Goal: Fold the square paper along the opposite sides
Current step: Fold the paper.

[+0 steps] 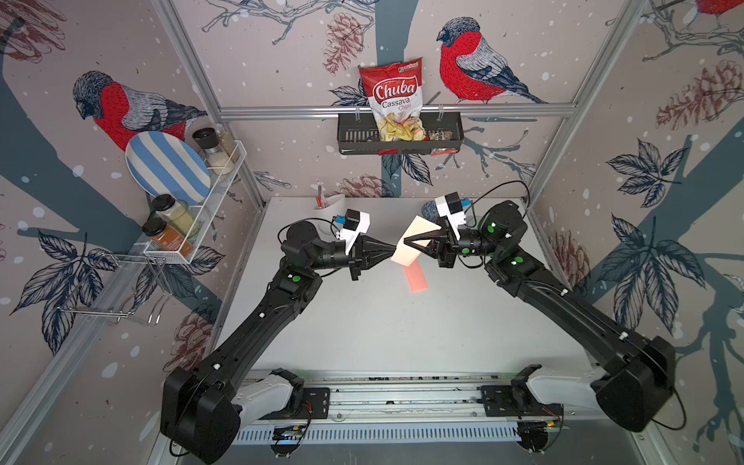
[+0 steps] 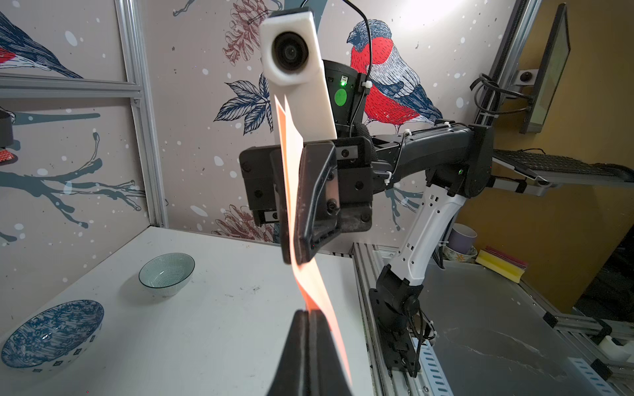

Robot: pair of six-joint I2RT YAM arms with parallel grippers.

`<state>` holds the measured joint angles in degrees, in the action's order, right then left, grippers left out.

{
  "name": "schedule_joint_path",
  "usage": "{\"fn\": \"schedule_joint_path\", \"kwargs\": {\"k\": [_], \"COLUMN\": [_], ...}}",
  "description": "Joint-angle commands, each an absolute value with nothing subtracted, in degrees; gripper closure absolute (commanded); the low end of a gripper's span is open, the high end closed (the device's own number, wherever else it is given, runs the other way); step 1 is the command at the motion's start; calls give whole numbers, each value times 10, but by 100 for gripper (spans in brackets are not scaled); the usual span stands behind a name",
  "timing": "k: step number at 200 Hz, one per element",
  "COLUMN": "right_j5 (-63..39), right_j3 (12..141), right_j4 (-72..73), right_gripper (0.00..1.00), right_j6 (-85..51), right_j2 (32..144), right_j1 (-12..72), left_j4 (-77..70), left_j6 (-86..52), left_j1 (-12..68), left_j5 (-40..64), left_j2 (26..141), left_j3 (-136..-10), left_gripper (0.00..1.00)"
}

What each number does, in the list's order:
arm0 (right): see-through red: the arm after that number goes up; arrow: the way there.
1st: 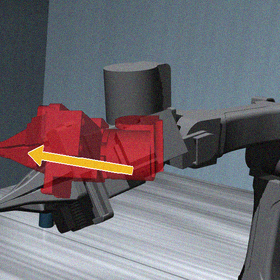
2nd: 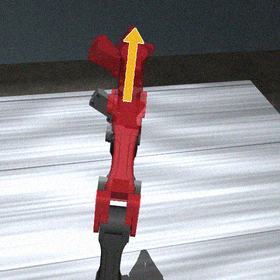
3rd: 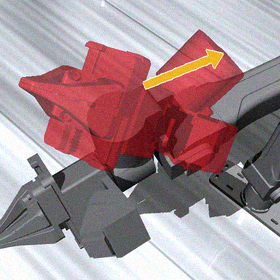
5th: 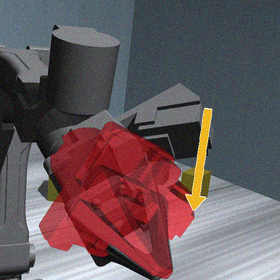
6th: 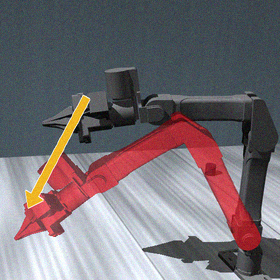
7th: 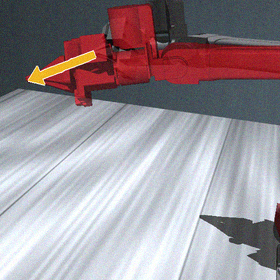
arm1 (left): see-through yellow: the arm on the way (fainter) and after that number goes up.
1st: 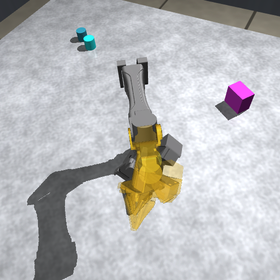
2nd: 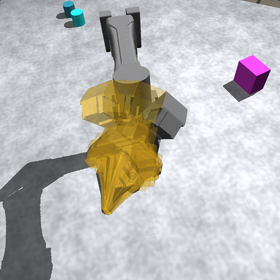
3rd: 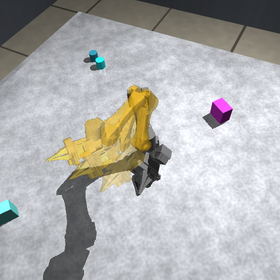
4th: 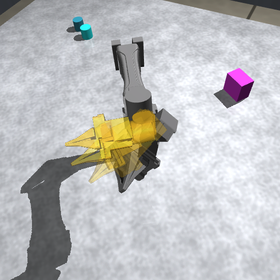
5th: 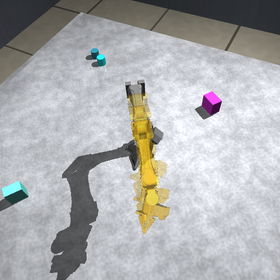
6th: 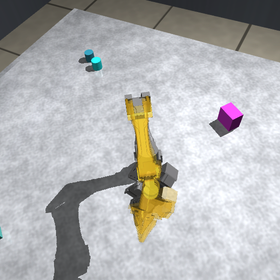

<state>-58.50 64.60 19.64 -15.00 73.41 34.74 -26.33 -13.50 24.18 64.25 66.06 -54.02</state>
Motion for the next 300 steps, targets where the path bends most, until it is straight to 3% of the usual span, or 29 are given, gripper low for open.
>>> {"fn": "schedule_joint_path", "kwargs": {"k": [1, 37, 74, 90, 138, 195, 300], "right_j5": [-586, -584, -573, -570, -555, -488, -494], "right_j3": [646, 646, 647, 647, 622, 687, 696], "right_j4": [217, 210, 196, 185, 122, -76, -70], "right_gripper": [100, 100, 100, 100, 100, 100, 100], "right_j6": [-154, -150, -137, -129, -77, 88, 94], "right_j2": [731, 730, 724, 723, 721, 750, 756], "right_j1": [349, 349, 345, 341, 336, 430, 438], "left_j4": [-275, -273, -242, -205, -80, -190, -215], "left_j6": [-130, -127, -97, -68, 28, -83, -98], "left_j1": [242, 242, 242, 242, 241, 241, 243], "left_j5": [642, 642, 650, 647, 591, 636, 666], "left_j2": [657, 656, 649, 643, 627, 691, 674], "left_j3": [-541, -542, -544, -547, -568, -613, -591], "left_gripper": [100, 100, 52, 44, 43, 41, 45]}}
